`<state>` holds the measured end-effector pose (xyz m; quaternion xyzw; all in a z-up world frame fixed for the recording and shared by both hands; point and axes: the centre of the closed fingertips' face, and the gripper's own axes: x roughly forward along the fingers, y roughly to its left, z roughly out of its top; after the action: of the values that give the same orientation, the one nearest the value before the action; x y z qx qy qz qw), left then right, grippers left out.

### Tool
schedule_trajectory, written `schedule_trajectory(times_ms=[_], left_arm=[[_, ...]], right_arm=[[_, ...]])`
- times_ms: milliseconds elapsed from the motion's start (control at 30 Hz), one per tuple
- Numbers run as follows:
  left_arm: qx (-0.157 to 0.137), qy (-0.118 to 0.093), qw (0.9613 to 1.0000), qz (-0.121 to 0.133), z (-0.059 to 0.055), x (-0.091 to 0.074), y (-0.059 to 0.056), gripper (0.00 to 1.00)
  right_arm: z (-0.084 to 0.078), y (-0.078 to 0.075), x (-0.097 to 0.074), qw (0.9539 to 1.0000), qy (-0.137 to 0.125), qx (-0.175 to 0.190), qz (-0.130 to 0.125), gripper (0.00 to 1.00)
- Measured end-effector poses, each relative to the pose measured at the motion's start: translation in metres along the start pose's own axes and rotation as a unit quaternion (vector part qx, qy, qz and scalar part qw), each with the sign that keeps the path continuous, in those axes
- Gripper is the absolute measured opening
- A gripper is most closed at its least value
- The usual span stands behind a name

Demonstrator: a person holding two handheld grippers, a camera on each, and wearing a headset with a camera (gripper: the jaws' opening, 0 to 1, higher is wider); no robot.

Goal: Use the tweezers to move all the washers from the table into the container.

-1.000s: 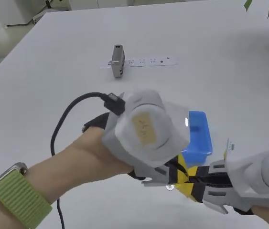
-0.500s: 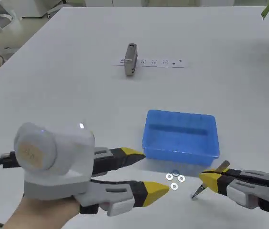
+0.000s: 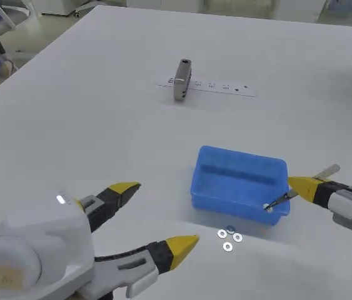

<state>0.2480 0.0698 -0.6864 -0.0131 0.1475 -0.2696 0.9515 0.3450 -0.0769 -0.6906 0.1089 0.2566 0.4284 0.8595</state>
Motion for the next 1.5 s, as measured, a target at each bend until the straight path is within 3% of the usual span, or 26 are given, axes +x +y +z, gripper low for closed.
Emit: schedule_trajectory(times_ms=[133,267,367,533,700,800,1167,1333,1500], left_arm=[[-0.019,-0.029,0.9992,0.018,0.007,-0.006,0.01,0.71],[-0.033,-0.033,0.9984,0.033,0.007,-0.008,0.017,0.72],[-0.03,-0.034,0.9983,0.035,0.007,-0.008,0.017,0.72],[-0.025,-0.033,0.9986,0.033,0.007,-0.008,0.017,0.72],[-0.031,-0.037,0.9983,0.032,0.007,-0.009,0.018,0.71],[-0.029,-0.036,0.9983,0.035,0.007,-0.009,0.019,0.71],[-0.044,-0.047,0.9971,0.039,0.008,-0.011,0.024,0.72],[-0.052,-0.067,0.9959,0.032,0.016,-0.013,0.022,0.74],[-0.052,-0.067,0.9958,0.035,0.016,-0.013,0.021,0.73]], right_arm=[[0.003,-0.012,0.017,0.999,0.018,-0.037,-0.02,0.01],[-0.008,-0.028,0.035,0.9943,0.056,-0.08,-0.042,0.01],[-0.014,-0.035,0.045,0.9933,0.067,-0.081,-0.049,0.01],[-0.025,-0.044,0.052,0.9874,0.094,-0.113,-0.059,0.01],[-0.025,-0.044,0.056,0.9867,0.087,-0.129,-0.047,0.02],[-0.028,-0.046,0.057,0.9842,0.096,-0.14,-0.051,0.02],[-0.033,-0.046,0.059,0.9818,0.1,-0.156,-0.044,0.02],[-0.026,-0.044,0.055,0.984,0.083,-0.151,-0.046,0.02],[-0.008,-0.024,0.041,0.9867,0.049,-0.152,-0.029,0.02]])
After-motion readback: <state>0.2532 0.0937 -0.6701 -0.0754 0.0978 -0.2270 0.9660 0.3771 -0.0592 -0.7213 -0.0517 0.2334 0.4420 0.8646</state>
